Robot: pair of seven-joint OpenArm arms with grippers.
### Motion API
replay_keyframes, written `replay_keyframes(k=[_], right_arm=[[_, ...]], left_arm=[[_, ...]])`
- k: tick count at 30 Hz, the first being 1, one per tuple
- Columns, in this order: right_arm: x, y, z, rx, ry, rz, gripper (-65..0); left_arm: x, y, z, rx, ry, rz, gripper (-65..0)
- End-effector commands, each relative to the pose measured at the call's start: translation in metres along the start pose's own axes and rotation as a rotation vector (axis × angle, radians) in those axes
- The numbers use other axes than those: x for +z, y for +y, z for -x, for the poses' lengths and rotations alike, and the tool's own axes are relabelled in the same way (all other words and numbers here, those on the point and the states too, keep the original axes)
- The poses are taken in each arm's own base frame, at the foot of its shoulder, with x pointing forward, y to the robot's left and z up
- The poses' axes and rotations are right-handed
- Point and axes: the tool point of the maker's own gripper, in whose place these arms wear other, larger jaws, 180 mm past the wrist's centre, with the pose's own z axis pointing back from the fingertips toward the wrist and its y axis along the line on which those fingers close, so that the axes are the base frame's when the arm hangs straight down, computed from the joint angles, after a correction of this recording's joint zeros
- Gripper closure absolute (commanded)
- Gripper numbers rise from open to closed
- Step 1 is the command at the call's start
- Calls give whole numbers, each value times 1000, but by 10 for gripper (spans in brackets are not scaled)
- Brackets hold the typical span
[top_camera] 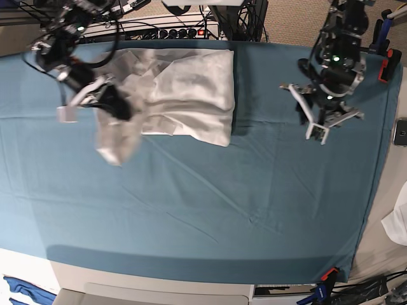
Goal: Fold the T-shirt properly
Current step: 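Lift the collar end with the right gripper and fold it over the bundle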
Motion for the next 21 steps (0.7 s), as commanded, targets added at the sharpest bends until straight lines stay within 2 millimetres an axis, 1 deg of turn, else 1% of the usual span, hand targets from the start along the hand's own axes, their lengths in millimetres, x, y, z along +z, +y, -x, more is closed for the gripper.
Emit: replay_keyframes(k=[1,3,5,9,11,13,16,20,21], right_arm=[[-7,18,-15,36,-53,-50,0],[-23,37,-13,62,-47,-84,0],[-37,53,-10,80,-42,-111,0],[-63,85,3,89,-7,-188,0],[-75,95,11,110,24,-198,0],[-84,98,19,153,60,-182,0],[-94,96,29,223,109,-131,0],[-100,88,45,297,198,-70,0],[-101,88,47,308,211,-63,-17]], left_arm=[[5,9,-9,-10,-38,-24,-211],[7,18,-5,-12,-30,-45,-211],[7,23,-5,-9,-30,-57,-211],[7,23,-5,-7,-30,-58,-211],[7,23,-5,-5,-31,-56,-211],[7,22,-5,-2,-32,-50,-211],[7,20,-5,1,-33,-39,-211],[7,15,-6,-2,-35,-13,-211],[7,15,-6,1,-37,-9,-211]])
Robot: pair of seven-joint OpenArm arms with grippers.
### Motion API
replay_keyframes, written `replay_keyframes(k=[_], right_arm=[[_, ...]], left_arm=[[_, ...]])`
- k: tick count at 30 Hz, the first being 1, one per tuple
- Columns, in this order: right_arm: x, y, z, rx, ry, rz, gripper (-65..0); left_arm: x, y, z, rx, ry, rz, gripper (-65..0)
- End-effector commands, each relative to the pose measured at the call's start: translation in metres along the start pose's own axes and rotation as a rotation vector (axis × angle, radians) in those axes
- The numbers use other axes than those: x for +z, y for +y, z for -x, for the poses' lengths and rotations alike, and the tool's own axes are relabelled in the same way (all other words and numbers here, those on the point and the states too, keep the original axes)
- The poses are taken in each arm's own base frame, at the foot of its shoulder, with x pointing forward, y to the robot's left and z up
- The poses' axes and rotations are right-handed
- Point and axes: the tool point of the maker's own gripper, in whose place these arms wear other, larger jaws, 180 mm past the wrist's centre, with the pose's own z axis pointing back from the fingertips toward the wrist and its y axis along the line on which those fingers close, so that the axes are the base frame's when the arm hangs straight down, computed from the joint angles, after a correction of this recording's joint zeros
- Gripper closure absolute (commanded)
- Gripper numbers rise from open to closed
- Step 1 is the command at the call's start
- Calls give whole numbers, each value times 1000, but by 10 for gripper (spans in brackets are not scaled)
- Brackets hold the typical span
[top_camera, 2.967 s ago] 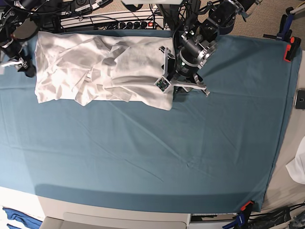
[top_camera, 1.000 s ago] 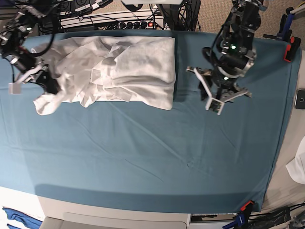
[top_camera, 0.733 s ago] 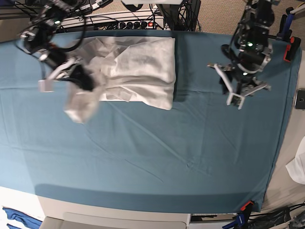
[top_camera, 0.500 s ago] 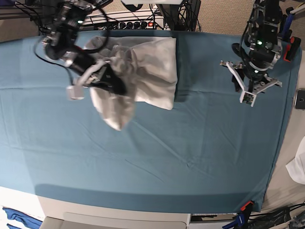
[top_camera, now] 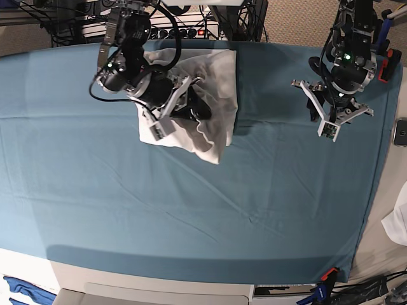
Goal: Fold the T-shirt properly
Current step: 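Lift the collar end with the right gripper and fold it over the bundle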
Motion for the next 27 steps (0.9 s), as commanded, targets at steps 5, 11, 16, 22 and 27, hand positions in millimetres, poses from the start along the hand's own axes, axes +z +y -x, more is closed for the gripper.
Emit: replay_keyframes(k=[5,11,16,22,27], right_arm=[[-2,16,-19,19,-73,-57,-273],[8,43,-45,-25,-187,-203,-273],[27,62,-71,33,-271,-246,-273],[48,67,-88,137,-309,-189,-272],[87,11,-100,173,-365,89,-164]], left_arm=[[4,3,-13,-5,-52,-3,-211],[4,3,-14,-5,-53,-3,-211],[4,3,-13,-5,-52,-3,-211],[4,3,-16,-7,-63,-3,-211],[4,0,-16,-16,-62,14,-211]])
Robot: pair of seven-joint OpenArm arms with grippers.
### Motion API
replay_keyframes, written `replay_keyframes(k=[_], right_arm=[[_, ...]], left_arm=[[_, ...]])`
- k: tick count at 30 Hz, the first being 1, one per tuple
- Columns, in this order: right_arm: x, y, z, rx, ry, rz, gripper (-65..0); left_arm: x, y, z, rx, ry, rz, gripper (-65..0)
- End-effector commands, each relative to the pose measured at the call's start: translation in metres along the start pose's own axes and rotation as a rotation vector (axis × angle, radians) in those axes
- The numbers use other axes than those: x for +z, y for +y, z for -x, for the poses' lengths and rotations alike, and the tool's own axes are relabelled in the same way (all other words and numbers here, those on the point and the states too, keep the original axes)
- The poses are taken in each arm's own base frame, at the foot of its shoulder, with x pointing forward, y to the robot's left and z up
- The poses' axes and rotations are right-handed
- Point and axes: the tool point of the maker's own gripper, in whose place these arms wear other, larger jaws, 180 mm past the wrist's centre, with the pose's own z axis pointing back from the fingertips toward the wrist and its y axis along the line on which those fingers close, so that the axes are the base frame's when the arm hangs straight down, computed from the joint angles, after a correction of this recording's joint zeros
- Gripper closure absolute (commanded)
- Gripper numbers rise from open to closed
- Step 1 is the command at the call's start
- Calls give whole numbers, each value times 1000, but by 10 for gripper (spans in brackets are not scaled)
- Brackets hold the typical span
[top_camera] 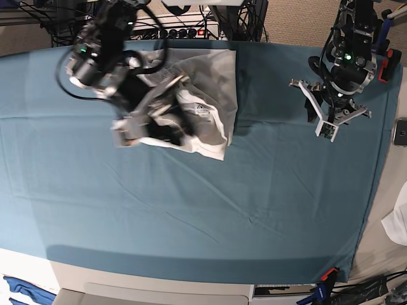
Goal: Fold the T-shirt properly
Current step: 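Lift the collar end with the right gripper and fold it over the bundle, then press the folded stack flat with the right gripper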
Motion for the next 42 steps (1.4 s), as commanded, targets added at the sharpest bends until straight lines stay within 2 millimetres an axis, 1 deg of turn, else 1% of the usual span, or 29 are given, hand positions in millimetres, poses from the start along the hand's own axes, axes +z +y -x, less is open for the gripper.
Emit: replay_keyframes(k=[1,2,4,6,8,9,10,12,14,15,17,18,21,26,29,31,34,37,39,40,41,42], right_arm=[[12,-12,-19,23,-79,46,-93],[25,-32,-20,18,-94,118,-8],[54,-68,-22,7,-123,265,0],[87,-100,-23,-29,-161,417,0],[114,-125,-14,-112,-173,542,0],[122,-135,-5,-157,-171,580,0],[127,-142,5,-212,-166,601,0],[124,-149,29,-303,-135,595,0],[113,-151,54,-385,-89,558,0],[104,-148,62,-426,-78,519,0],[86,-136,74,-461,-46,422,0],[77,-126,76,-458,-36,368,0],[56,-88,81,-429,15,216,0],[39,-25,99,-407,129,46,0],[32,14,106,-407,174,-56,0],[27,41,106,-398,193,-129,0],[20,81,100,-353,196,-262,0],[11,114,94,-340,194,-375,0],[6,131,91,-330,196,-437,0],[5,135,92,-312,211,-449,0],[3,131,91,-273,226,-434,0],[0,119,87,-215,232,-390,0]], left_arm=[[4,4,-11,-8,-41,-13,-211],[4,4,-11,-7,-41,-12,-211],[4,3,-11,-5,-41,-8,-211],[4,1,-13,-4,-47,9,-211],[4,-5,-13,-5,-51,42,-211],[4,-7,-14,-1,-53,53,-211],[4,-8,-14,2,-54,58,-211],[4,-9,-14,4,-54,60,-211],[4,-9,-14,4,-54,60,-211],[4,-9,-14,4,-54,60,-211],[4,-9,-14,4,-54,60,-211],[4,-9,-14,4,-53,60,-211],[4,-9,-14,4,-53,59,-211],[4,-8,-14,4,-53,59,-211],[4,-9,-14,4,-53,60,-211],[4,-9,-14,4,-53,60,-211],[4,-9,-14,4,-53,59,-211],[4,-9,-14,4,-53,60,-211],[4,-8,-14,4,-53,59,-211],[4,-8,-13,1,-51,56,-211],[4,-5,-12,-10,-43,41,-211],[4,-1,-10,-26,-32,17,-211]])
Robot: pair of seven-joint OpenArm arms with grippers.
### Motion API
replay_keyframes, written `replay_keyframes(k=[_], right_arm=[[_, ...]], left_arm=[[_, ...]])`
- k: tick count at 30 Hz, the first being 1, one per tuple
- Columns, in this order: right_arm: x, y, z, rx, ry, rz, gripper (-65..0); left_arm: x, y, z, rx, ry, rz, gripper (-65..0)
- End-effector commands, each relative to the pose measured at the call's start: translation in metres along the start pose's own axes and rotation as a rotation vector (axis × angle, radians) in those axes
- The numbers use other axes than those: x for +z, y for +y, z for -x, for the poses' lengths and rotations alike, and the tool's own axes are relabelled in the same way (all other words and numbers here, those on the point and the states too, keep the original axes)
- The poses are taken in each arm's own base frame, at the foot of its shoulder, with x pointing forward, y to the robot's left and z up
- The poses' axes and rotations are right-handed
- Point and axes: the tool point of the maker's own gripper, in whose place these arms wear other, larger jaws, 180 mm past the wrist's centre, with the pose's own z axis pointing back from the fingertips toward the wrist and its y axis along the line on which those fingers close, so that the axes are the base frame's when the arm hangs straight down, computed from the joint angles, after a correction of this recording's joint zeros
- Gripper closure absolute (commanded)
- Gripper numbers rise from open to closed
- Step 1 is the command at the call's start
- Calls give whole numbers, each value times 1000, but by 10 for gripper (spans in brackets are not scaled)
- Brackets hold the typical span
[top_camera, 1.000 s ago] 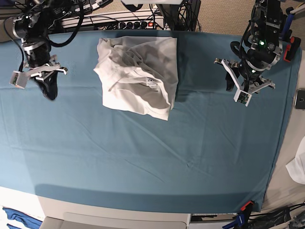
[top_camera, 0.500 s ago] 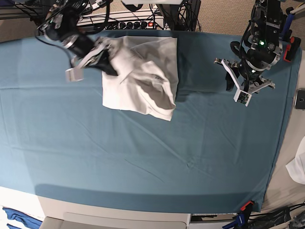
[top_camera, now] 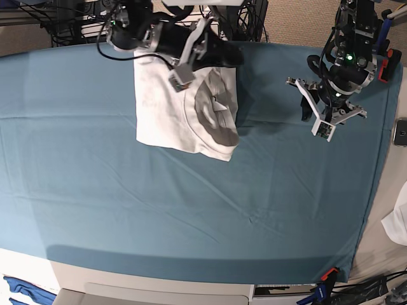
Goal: Fold the T-shirt properly
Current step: 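Press the folded stack flat with the right gripper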
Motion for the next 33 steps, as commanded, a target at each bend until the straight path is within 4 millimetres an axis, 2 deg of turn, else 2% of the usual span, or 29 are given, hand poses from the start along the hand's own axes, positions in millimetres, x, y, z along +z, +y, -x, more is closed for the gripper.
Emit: replay_keyframes(k=[1,3,5,6,8,11,12,14,16,18,21,25,28,30,33], right_arm=[[12,-10,-32,66,-92,56,0],[41,-45,-62,148,-166,239,0],[83,-80,-88,210,-242,449,0],[105,-98,-94,229,-250,551,0],[146,-126,-98,249,-246,724,0],[210,-156,-99,292,-249,963,-222],[230,-164,-99,303,-257,1028,-272],[263,-181,-94,257,-278,1127,-292],[283,-203,-82,151,-295,1164,-293],[288,-225,-70,45,-309,1130,-293],[292,-256,-64,-103,-374,1030,-293],[275,-285,-62,-294,-450,807,-293],[245,-288,-68,-402,-500,581,-293],[220,-279,-75,-396,-496,432,-293],[185,-269,-78,-376,-421,331,-293]], left_arm=[[4,11,-7,-26,-21,-46,-211],[6,25,-3,-21,-5,-103,-211],[10,37,-2,-11,-10,-137,-211],[11,42,-2,-3,-16,-146,-211],[14,49,-4,31,-29,-146,-211],[17,51,-8,75,-52,-98,-211],[18,49,-10,87,-61,-73,-211],[18,43,-12,94,-71,-35,-211],[18,37,-13,90,-77,-2,-211],[18,31,-14,89,-82,24,-211],[18,29,-15,86,-84,35,-211],[16,30,-12,90,-76,35,-211],[14,31,-7,97,-62,35,-211],[13,31,-6,98,-59,35,-211],[14,30,-3,99,-52,38,-211]])
